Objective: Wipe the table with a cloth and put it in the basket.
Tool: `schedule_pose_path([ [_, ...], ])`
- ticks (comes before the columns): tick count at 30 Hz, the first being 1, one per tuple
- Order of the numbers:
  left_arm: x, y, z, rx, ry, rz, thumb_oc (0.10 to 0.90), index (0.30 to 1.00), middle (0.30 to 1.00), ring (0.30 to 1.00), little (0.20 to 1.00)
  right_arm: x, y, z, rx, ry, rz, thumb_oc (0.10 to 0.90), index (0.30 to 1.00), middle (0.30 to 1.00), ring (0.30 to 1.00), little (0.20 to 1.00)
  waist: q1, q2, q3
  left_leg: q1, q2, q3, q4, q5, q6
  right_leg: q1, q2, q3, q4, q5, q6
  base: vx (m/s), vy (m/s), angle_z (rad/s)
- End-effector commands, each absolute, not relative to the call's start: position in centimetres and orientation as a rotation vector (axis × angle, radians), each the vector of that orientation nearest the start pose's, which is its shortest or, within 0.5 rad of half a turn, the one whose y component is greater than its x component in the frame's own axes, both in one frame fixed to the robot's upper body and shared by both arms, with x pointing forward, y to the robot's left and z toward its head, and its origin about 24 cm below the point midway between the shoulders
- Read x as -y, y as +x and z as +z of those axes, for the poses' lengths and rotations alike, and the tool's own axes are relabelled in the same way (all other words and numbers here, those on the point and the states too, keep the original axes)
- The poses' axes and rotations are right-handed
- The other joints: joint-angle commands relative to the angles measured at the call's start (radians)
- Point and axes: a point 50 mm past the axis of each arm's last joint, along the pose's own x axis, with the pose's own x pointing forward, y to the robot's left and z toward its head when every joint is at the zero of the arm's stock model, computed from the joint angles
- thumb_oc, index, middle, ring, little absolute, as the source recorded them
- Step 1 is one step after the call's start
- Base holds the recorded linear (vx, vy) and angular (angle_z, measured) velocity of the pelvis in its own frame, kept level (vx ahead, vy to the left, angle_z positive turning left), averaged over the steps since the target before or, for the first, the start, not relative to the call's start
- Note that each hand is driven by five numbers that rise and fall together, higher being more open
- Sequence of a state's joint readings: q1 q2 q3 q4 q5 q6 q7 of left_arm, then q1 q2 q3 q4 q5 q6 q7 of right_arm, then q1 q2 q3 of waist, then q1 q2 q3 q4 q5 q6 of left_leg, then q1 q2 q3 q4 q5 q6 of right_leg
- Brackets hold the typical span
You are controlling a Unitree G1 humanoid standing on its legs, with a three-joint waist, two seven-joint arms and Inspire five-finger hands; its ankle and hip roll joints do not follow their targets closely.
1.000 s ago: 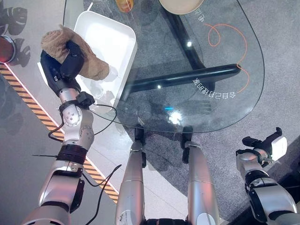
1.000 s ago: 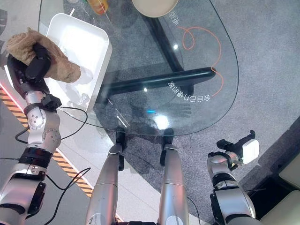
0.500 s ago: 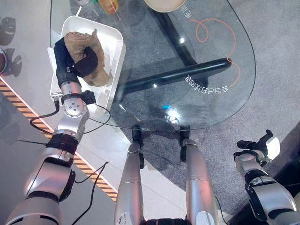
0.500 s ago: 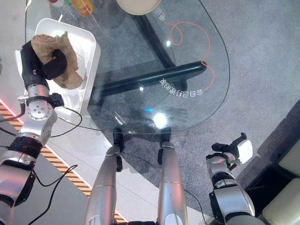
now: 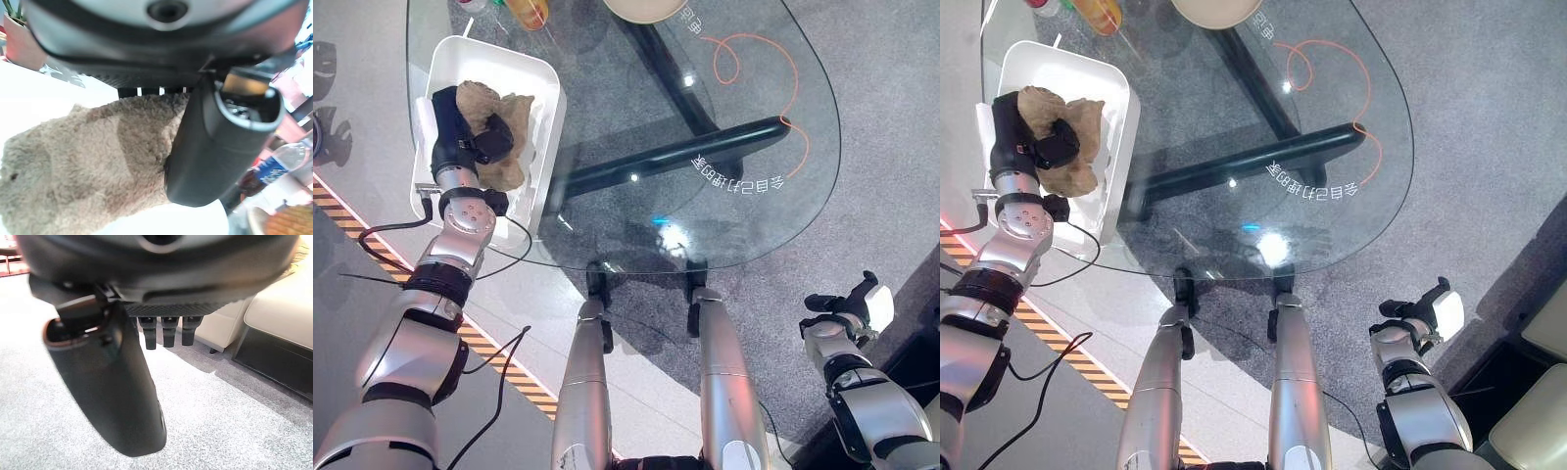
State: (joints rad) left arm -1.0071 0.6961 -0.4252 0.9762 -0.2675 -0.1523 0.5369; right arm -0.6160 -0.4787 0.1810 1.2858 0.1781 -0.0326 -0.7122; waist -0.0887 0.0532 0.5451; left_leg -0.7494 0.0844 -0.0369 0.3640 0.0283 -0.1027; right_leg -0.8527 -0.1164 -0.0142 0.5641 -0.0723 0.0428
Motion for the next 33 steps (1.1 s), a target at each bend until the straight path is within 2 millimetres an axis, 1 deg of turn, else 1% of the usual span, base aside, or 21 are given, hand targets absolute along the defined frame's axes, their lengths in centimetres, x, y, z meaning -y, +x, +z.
schedule_pose_path([
  [1, -32.1, 36.8, 28.0, 0.450, 0.591, 0.869, 0.100, 0.300, 0.300, 0.300, 0.200, 35.9, 27.0, 1.2, -0.486, -0.674, -1.006, 0.800, 0.900, 0.900, 0.900, 0.900, -0.007, 0.004, -0.025, 0.006, -0.051, 0.100, 0.062, -0.072, 0.099, 0.059, 0.049, -0.035, -0.098, 0.020, -0.037, 0.00, 0.000, 0.00],
  [3, -32.6, 36.7, 27.7, 0.420, 0.613, 0.900, 0.100, 0.300, 0.300, 0.300, 0.200, 35.8, 27.0, 1.1, -0.483, -0.673, -1.004, 0.800, 0.900, 0.900, 0.900, 0.900, -0.008, 0.002, -0.025, 0.002, -0.052, 0.099, 0.063, -0.071, 0.099, 0.056, 0.050, -0.035, -0.098, 0.021, -0.036, -0.01, 0.000, -0.02],
  [4, -33.0, 36.7, 27.3, 0.376, 0.632, 0.916, 0.100, 0.300, 0.300, 0.300, 0.200, 35.7, 27.1, 1.1, -0.482, -0.673, -1.000, 0.800, 0.900, 0.900, 0.900, 0.900, -0.009, -0.002, -0.025, 0.002, -0.050, 0.098, 0.062, -0.071, 0.099, 0.056, 0.050, -0.036, -0.100, 0.021, -0.036, 0.00, 0.000, 0.00],
  [9, -33.7, 36.8, 26.7, 0.305, 0.634, 0.933, 0.100, 0.300, 0.300, 0.300, 0.200, 35.5, 27.4, 1.3, -0.474, -0.676, -0.996, 0.800, 0.900, 0.900, 0.900, 0.900, -0.012, -0.005, -0.025, -0.004, -0.050, 0.098, 0.063, -0.070, 0.100, 0.049, 0.053, -0.036, -0.097, 0.021, -0.036, 0.00, 0.000, 0.00],
  [12, -34.4, 36.7, 26.0, 0.219, 0.670, 0.939, 0.100, 0.300, 0.300, 0.300, 0.200, 35.6, 27.7, 1.7, -0.469, -0.681, -0.992, 0.800, 0.900, 0.900, 0.900, 0.900, -0.015, -0.007, -0.025, -0.006, -0.050, 0.097, 0.060, -0.068, 0.099, 0.048, 0.054, -0.035, -0.102, 0.024, -0.035, 0.00, 0.000, 0.00],
  [17, -34.9, 36.7, 25.3, 0.137, 0.708, 0.956, 0.100, 0.300, 0.300, 0.300, 0.200, 35.7, 27.7, 1.8, -0.467, -0.679, -0.992, 0.800, 0.900, 0.900, 0.900, 0.900, -0.018, -0.013, -0.025, -0.013, -0.048, 0.099, 0.061, -0.067, 0.099, 0.043, 0.055, -0.036, -0.107, 0.030, -0.033, 0.00, 0.000, 0.00],
  [25, -34.9, 37.0, 24.4, 0.070, 0.712, 0.909, 0.100, 0.300, 0.300, 0.300, 0.200, 35.8, 27.9, 2.1, -0.458, -0.681, -0.990, 0.800, 0.900, 0.900, 0.900, 0.900, -0.022, -0.018, -0.025, -0.024, -0.050, 0.098, 0.060, -0.066, 0.100, 0.032, 0.059, -0.035, -0.113, 0.037, -0.031, 0.00, 0.000, 0.00],
  [33, -34.5, 37.3, 24.7, 0.057, 0.706, 0.877, 0.100, 0.300, 0.300, 0.300, 0.200, 35.8, 28.1, 2.4, -0.450, -0.677, -0.988, 0.800, 0.900, 0.900, 0.900, 0.900, -0.023, -0.018, -0.025, -0.031, -0.051, 0.098, 0.061, -0.066, 0.101, 0.025, 0.057, -0.035, -0.118, 0.043, -0.029, 0.00, 0.000, 0.00],
])
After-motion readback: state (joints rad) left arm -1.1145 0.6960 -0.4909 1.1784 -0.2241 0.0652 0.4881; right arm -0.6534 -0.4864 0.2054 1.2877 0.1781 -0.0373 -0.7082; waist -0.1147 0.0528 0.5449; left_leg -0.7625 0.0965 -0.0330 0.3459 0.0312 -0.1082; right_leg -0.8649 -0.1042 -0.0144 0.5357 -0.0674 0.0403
